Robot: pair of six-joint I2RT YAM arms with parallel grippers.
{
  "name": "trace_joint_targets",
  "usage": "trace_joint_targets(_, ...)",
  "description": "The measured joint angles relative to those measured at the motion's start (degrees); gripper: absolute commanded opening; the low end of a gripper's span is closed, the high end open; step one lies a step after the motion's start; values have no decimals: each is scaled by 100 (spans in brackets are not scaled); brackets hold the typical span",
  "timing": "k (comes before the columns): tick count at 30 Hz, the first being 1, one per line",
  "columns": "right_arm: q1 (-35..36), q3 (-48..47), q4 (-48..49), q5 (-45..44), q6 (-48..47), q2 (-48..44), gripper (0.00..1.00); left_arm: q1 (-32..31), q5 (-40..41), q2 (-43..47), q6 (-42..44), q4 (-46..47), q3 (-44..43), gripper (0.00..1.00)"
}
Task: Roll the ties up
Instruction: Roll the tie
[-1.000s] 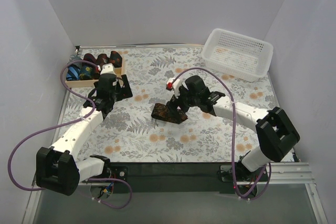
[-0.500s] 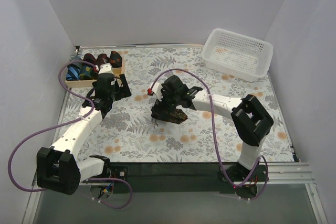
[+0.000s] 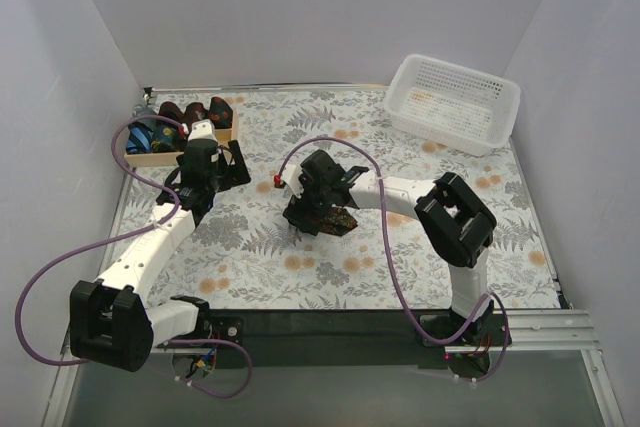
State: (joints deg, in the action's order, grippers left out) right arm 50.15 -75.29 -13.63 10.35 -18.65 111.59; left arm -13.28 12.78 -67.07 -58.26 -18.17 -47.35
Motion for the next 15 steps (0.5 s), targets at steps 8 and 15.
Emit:
trace_joint_targets(8,70,0,11,-37,-116,109,84,-2,-22,0,2,26,2,85)
trace_joint_targets(15,146,0,48,31,-313,177,57,2,-68,0,2,28,2,85)
